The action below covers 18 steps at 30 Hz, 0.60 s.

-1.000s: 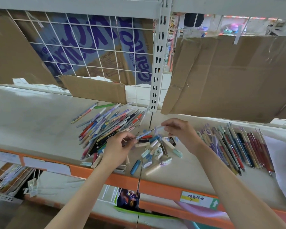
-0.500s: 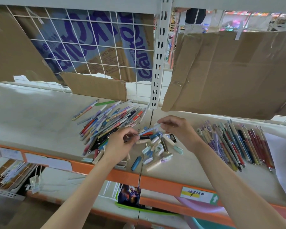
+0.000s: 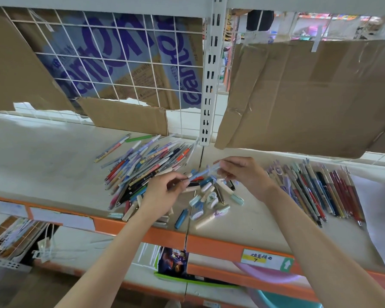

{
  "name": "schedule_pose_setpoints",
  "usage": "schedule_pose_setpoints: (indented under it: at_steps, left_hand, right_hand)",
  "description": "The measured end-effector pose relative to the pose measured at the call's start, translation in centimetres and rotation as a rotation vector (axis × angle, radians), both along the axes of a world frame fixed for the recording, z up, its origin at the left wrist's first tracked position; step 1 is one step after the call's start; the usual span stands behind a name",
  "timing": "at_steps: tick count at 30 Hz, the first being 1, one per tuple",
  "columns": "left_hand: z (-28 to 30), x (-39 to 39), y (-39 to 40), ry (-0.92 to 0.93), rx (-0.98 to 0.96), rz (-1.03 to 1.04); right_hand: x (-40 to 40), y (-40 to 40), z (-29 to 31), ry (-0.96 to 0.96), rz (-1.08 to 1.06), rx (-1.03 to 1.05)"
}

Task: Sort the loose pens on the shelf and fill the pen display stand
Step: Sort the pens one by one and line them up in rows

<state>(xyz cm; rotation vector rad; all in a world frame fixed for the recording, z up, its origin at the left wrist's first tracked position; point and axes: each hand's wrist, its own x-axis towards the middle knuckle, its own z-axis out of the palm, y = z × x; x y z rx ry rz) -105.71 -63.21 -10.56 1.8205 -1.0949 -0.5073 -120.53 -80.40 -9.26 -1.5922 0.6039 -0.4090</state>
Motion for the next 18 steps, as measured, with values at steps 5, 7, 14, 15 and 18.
schedule_pose_setpoints:
  at_steps: [5,7,14,15,18]
  left_hand:
    - [0.3,-0.7,-0.3,0.059,0.027,-0.017]
    - [0.5,-1.0,-0.3,0.047,0.014,-0.029]
    - [0.2,-2.0,-0.3,0.295,-0.008,0.002]
    - [0.2,-2.2,-0.3,0.309,-0.018,0.026]
    - [-0.4,-2.7,-0.4,0.14,-0.003,0.086]
  right_hand:
    - [-0.7,-0.1,0.0,-0.095,-0.002,0.101]
    - [-0.9,-0.1,-0.2,-0.137,-0.01,0.139]
    - [-0.4,0.8,-0.9,-0.179,-0.107,0.141]
    - [-0.3,1.1,-1.1,-0.166,-0.134,0.109]
    - [-0.3,1.9,-1.6,-0.144,-0.195,0.102]
